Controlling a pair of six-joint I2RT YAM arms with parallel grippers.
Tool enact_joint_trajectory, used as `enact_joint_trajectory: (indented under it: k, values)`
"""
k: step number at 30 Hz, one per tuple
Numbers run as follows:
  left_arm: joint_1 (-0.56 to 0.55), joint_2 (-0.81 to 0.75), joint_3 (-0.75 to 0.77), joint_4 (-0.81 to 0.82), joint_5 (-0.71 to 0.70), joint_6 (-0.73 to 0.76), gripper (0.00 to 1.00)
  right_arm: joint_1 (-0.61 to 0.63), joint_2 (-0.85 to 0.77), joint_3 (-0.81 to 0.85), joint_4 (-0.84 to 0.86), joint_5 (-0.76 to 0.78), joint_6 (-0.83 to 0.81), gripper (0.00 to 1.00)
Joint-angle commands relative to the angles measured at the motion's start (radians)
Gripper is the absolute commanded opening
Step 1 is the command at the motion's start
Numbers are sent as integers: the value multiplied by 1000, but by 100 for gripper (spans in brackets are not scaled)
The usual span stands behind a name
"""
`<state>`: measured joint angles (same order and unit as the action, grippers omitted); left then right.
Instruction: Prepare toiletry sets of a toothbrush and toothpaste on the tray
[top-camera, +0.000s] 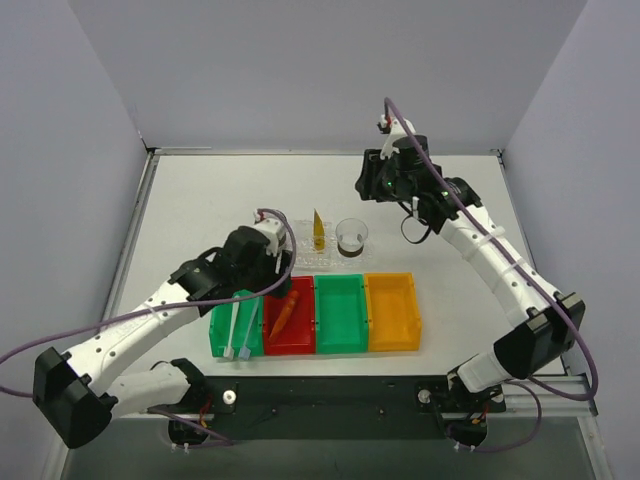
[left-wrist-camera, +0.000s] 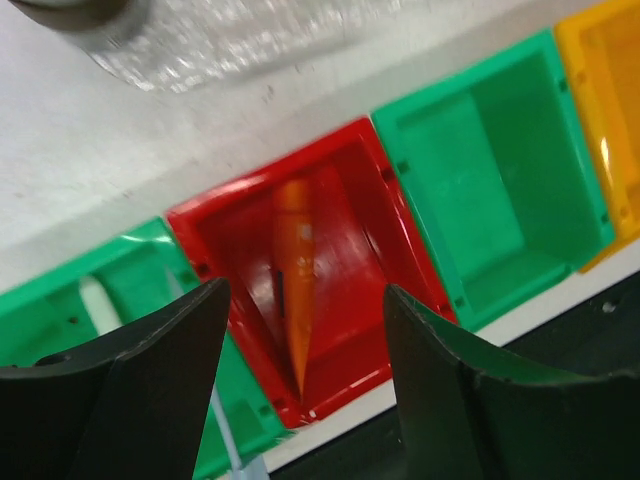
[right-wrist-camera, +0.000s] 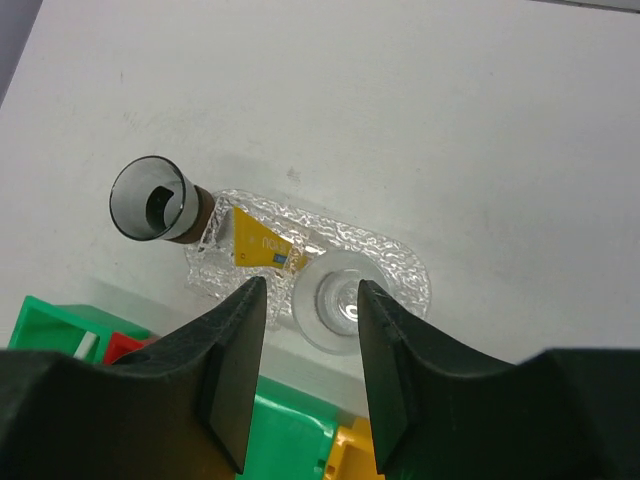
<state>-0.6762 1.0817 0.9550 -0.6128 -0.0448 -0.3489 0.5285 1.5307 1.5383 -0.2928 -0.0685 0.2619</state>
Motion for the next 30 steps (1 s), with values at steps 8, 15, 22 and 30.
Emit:
enact_joint_trajectory:
  k: [8,15,22,30]
  values:
    - [-223,195,-47,57,-171,-160,65,-131,-202,-165,-6,-140,60,37]
    - [-221,276,-68,79,-179,-113,63,-148,-297,-274,15,-129,68,37]
    - [-221,365,-53,99,-184,-81,58,-154,-314,-287,24,-128,71,37]
    - [-218,466,-33,94,-190,-61,58,-162,-296,-268,34,-140,68,37]
